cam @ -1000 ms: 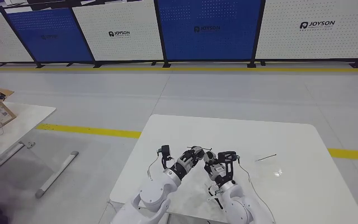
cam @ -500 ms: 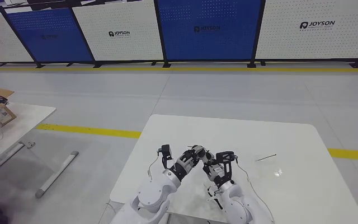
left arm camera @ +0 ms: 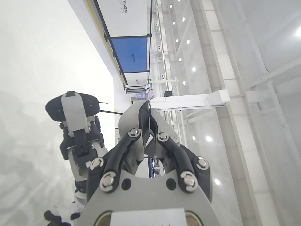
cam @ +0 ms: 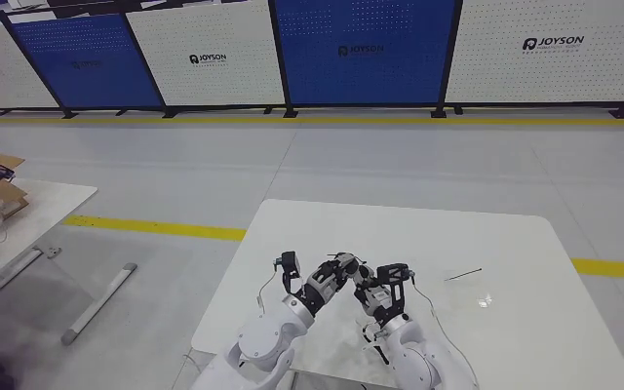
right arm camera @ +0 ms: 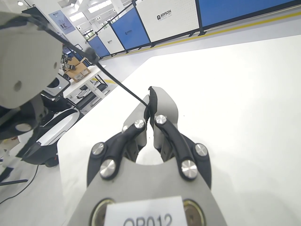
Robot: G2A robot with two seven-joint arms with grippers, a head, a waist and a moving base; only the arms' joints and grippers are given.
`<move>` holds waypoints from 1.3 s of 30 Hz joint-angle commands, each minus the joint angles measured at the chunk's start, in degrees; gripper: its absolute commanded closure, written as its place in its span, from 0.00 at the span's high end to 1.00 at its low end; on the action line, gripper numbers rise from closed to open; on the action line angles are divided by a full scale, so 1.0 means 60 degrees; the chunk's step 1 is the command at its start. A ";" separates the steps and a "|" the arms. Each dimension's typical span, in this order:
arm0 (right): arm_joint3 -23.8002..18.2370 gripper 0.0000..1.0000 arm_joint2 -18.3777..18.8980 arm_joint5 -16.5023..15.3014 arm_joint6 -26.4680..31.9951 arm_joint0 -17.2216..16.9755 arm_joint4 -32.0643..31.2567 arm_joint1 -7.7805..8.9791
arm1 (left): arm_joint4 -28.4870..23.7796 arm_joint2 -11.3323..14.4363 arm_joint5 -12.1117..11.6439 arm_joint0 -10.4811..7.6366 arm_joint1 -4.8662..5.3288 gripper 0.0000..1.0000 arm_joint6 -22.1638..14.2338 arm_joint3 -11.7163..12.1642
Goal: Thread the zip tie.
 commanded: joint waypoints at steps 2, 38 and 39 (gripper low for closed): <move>0.0080 0.00 0.0002 -0.0052 -0.0005 0.0027 0.0047 -0.0005 | -0.0017 0.0001 -0.0052 0.0018 0.0005 0.00 -0.0045 -0.0029; -0.3160 1.00 0.3318 -0.1961 -0.3351 -0.3602 0.2860 0.0959 | 0.0153 -0.0225 -0.0655 -0.0651 -0.0209 0.00 0.2712 0.1851; -0.3294 1.00 0.3380 -0.1961 -0.3470 -0.3736 0.3024 0.1027 | 0.0298 -0.0220 -0.0771 -0.0662 -0.0220 0.00 0.2916 0.1942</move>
